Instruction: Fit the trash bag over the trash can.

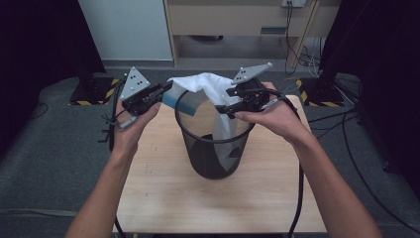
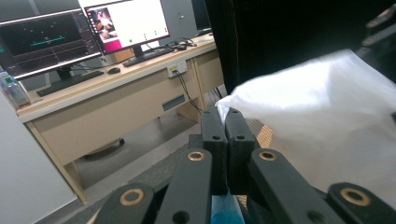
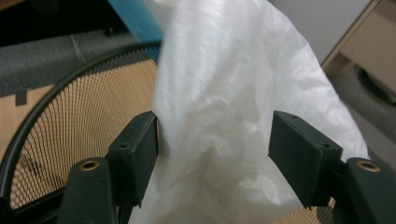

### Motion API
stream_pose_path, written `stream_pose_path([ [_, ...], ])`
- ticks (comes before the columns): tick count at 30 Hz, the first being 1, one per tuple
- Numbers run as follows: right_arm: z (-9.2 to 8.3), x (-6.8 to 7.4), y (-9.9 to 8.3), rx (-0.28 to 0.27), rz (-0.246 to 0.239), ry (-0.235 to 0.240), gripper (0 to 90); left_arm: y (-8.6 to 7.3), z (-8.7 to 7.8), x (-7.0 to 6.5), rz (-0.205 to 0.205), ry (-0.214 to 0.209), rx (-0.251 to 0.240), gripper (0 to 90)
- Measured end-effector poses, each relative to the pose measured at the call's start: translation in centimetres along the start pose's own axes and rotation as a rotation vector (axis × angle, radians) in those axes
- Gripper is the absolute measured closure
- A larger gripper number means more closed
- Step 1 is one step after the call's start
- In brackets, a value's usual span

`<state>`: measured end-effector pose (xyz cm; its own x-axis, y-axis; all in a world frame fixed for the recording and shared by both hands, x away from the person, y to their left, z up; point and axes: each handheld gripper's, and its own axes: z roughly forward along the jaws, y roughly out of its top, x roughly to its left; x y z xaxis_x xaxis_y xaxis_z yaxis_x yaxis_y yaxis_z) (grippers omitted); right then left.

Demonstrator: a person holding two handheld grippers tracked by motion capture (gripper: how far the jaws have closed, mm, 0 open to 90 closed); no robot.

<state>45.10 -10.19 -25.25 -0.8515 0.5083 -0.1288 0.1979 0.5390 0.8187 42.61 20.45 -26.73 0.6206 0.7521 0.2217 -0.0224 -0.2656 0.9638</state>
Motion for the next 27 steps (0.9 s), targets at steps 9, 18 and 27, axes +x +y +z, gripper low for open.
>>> stream_pose_path([
  [9, -0.1, 0.3, 0.5, -0.021, -0.002, 0.014, 26.0, 0.3, -0.4, 0.0, 0.006, 0.006, -0.001, 88.2],
  [18, 0.0, 0.8, 1.5, -0.058, 0.002, 0.012, 20.3, 1.4, -0.5, -0.8, 0.032, -0.020, -0.017, 88.3],
  [27, 0.6, 1.1, 3.2, -0.108, -0.015, 0.027, 42.1, 1.6, -1.9, -1.2, 0.052, -0.023, -0.014, 88.0],
])
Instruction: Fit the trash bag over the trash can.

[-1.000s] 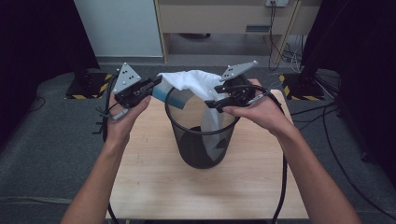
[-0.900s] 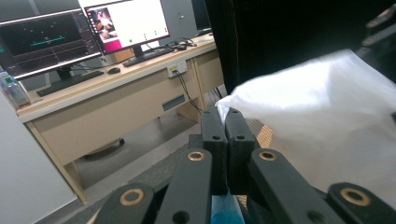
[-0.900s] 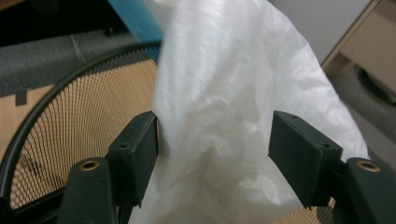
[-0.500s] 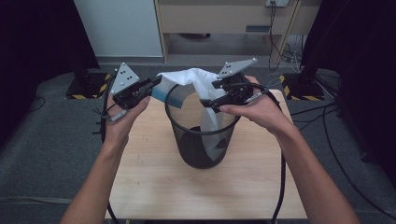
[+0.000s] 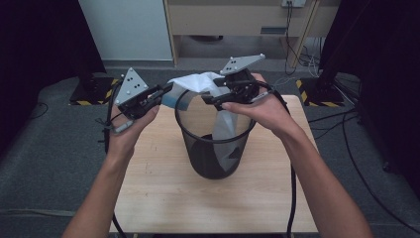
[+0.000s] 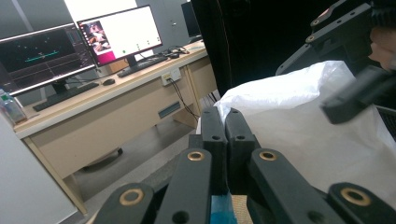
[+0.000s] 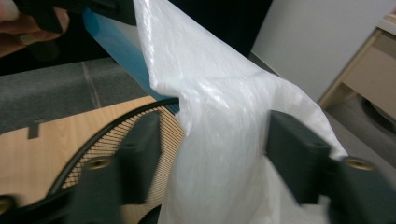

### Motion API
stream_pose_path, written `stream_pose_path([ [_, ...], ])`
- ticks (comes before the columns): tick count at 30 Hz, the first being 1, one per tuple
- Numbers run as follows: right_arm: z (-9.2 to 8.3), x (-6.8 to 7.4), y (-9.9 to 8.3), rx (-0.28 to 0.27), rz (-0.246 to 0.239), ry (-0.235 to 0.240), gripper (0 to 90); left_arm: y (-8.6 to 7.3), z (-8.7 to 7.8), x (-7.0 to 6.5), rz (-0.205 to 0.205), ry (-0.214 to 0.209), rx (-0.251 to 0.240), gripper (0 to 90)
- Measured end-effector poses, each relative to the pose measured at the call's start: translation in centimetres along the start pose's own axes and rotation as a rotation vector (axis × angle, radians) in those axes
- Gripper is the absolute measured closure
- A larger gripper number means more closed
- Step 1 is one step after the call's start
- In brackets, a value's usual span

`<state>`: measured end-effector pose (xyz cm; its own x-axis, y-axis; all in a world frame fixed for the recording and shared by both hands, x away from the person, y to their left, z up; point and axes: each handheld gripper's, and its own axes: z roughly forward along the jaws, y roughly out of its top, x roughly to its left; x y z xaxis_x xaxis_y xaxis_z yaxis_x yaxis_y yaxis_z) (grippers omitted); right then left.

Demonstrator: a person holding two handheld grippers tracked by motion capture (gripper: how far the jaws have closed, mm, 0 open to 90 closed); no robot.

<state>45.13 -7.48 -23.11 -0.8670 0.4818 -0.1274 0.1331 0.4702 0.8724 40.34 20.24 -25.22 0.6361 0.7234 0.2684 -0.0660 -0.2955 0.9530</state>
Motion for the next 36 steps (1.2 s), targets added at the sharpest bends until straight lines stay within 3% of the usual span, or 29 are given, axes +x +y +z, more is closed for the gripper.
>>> stream_pose_path([
  [1, 0.1, 0.1, 0.2, 0.000, -0.017, 0.019, 59.0, -0.1, -0.1, 0.0, 0.001, 0.001, -0.001, 87.3],
  [2, 0.1, 0.1, 0.2, 0.000, -0.017, 0.019, 59.0, -0.3, -0.1, 0.0, 0.003, 0.002, 0.003, 87.3],
  [3, 0.2, 0.1, 0.2, 0.007, -0.016, 0.017, 67.0, -0.4, -0.1, 0.0, 0.009, 0.006, 0.008, 86.5],
  [4, 0.3, 0.0, 0.2, 0.012, -0.008, 0.030, 82.7, -0.9, -0.1, 0.0, 0.016, 0.004, 0.019, 84.5],
  [7, 0.3, -0.3, 0.1, 0.019, 0.010, 0.034, 89.5, -1.4, -0.1, -0.1, 0.018, 0.003, 0.023, 82.0],
  [9, 0.4, -0.7, 0.0, 0.025, 0.029, 0.028, 90.0, -2.0, 0.0, -0.1, 0.009, 0.006, 0.026, 73.1],
  [13, 0.2, -1.1, -0.1, 0.029, 0.048, 0.013, 90.0, -3.4, 0.1, -0.2, 0.001, 0.016, 0.034, 66.2],
  [21, -0.5, -1.7, -0.6, 0.031, 0.065, 0.008, 90.0, -5.4, -0.1, 0.2, -0.031, 0.013, 0.036, 63.4],
  [24, -0.7, -1.8, -1.0, 0.040, 0.070, 0.009, 90.0, -5.7, 0.0, 0.0, -0.033, -0.013, 0.030, 65.8],
  [28, -0.4, -1.7, -1.8, 0.086, 0.077, 0.025, 90.0, -5.6, -0.1, 0.0, -0.045, -0.032, 0.014, 78.5],
  [31, 0.3, -0.9, -2.3, 0.126, 0.060, 0.058, 90.0, -5.2, -0.5, 0.2, -0.055, -0.023, -0.007, 83.6],
  [36, 0.6, -0.2, -1.7, 0.114, 0.043, 0.095, 90.0, -4.6, -1.6, 1.0, -0.084, 0.024, -0.054, 85.2],
])
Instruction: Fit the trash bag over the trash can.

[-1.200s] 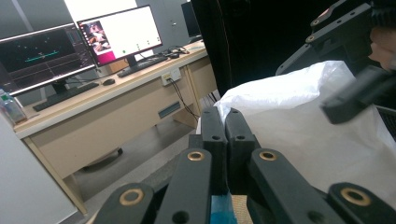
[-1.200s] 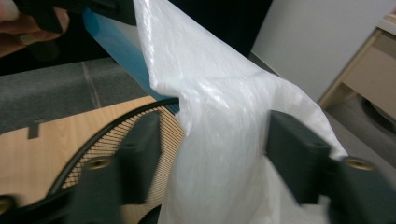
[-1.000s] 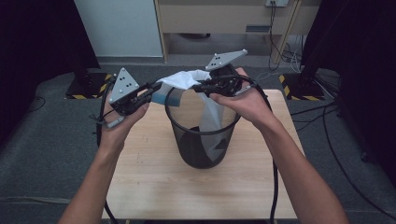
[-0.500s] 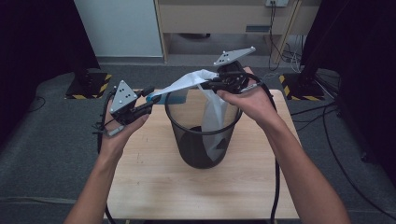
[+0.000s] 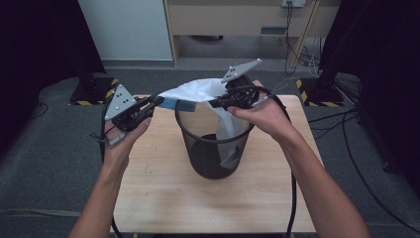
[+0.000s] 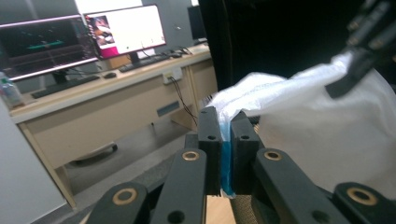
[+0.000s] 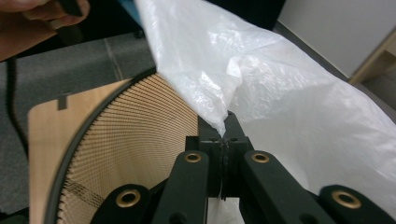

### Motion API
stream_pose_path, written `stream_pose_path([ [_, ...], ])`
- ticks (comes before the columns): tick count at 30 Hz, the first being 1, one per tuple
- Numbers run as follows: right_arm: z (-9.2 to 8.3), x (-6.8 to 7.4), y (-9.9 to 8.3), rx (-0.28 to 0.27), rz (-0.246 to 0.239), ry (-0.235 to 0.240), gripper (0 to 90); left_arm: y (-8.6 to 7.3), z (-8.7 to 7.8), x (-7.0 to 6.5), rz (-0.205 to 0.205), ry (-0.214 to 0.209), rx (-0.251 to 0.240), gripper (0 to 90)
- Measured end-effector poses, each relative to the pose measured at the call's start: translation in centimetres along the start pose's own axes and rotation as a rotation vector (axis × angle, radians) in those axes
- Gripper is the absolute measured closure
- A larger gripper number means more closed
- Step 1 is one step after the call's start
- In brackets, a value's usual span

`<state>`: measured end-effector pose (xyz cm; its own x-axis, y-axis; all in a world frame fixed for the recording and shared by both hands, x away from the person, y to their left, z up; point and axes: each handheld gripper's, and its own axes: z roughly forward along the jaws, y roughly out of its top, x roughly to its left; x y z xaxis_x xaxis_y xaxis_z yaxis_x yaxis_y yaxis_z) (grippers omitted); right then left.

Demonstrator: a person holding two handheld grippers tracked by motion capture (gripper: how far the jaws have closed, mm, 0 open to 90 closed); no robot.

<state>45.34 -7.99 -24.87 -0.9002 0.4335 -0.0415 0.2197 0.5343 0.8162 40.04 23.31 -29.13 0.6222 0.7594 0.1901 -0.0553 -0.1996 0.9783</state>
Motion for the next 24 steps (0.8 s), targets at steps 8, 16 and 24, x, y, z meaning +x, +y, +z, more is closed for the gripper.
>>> stream_pose_path([
  [8, 0.5, 1.4, 0.3, -0.005, -0.024, 0.122, 90.0, 1.6, -0.8, 0.6, -0.012, 0.032, -0.065, 85.1],
  [16, 0.5, -0.2, -0.4, 0.029, 0.018, 0.051, 84.5, 2.3, 1.0, 0.2, 0.017, -0.006, -0.016, 85.4],
  [24, -0.1, -0.4, -0.8, 0.005, 0.003, -0.002, 38.4, 3.2, 2.8, -0.5, 0.055, -0.035, 0.020, 85.2],
])
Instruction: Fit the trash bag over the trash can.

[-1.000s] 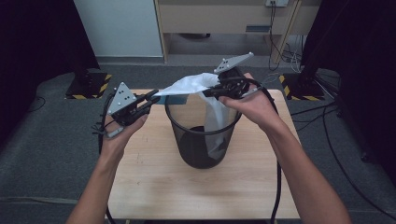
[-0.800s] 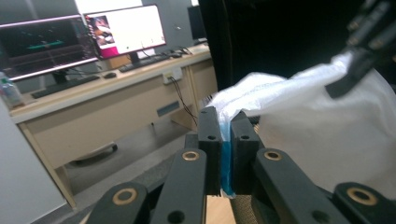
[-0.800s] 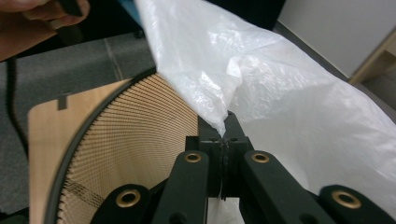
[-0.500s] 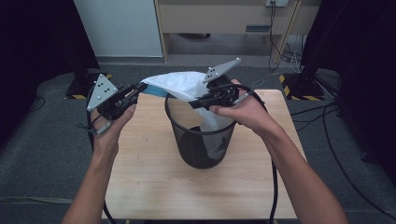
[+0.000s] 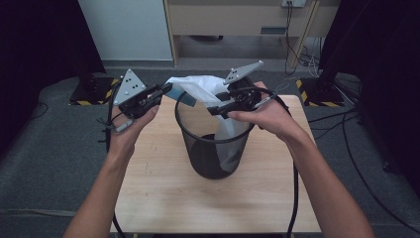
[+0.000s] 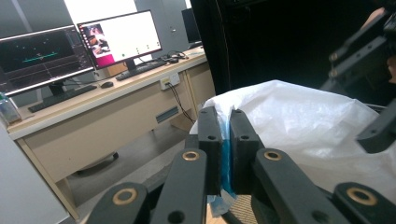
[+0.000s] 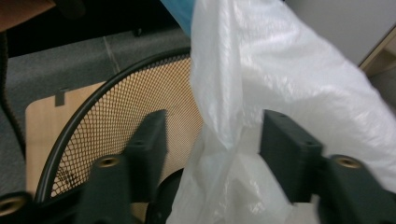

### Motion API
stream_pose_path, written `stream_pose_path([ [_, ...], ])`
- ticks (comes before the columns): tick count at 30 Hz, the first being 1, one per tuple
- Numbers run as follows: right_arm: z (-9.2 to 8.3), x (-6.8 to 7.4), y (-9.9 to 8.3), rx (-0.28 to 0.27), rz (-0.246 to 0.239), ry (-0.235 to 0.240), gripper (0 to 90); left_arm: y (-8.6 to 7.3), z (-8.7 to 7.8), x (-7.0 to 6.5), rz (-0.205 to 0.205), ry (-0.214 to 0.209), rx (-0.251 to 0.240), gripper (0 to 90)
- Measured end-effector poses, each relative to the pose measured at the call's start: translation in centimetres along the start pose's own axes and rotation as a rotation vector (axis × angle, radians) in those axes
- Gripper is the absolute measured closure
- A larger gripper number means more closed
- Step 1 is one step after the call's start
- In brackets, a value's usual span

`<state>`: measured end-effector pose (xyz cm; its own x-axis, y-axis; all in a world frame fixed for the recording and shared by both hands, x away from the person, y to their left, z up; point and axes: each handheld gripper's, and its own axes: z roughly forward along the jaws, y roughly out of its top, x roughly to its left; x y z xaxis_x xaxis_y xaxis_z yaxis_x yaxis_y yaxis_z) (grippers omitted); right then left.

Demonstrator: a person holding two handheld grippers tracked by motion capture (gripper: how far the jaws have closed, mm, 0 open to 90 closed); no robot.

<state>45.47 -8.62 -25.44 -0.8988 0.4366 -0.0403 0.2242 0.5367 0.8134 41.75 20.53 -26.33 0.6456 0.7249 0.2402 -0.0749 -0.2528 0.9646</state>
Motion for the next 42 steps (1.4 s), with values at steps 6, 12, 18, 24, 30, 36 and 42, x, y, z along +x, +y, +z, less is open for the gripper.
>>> stream_pose_path([
  [6, -0.5, 0.4, 0.7, -0.036, -0.032, -0.049, 14.4, -0.2, 0.5, -0.3, 0.002, -0.009, 0.013, 85.0],
  [12, -0.5, 0.4, 1.4, -0.054, -0.043, -0.055, 16.4, -0.5, 0.7, -0.6, 0.005, -0.017, 0.021, 84.9],
  [18, 0.2, 0.7, 2.6, -0.079, -0.074, -0.062, 34.5, -0.9, 0.6, -0.7, 0.006, -0.022, 0.023, 84.2],
  [24, 1.9, 0.4, 3.3, -0.084, -0.079, -0.066, 47.7, -1.5, 0.4, -0.8, 0.005, -0.029, 0.026, 83.3],
  [30, 2.6, 0.2, 3.6, -0.066, -0.083, -0.076, 51.3, -1.6, 0.1, -0.8, 0.006, -0.031, 0.021, 82.9],
  [36, 2.1, -0.1, 3.5, -0.055, -0.091, -0.068, 90.0, -1.8, 0.2, -1.1, -0.004, -0.020, 0.002, 70.3],
  [42, 0.9, -1.2, 2.9, -0.089, -0.044, -0.117, 90.0, -2.2, 0.0, -1.8, -0.008, -0.015, -0.024, 51.9],
])
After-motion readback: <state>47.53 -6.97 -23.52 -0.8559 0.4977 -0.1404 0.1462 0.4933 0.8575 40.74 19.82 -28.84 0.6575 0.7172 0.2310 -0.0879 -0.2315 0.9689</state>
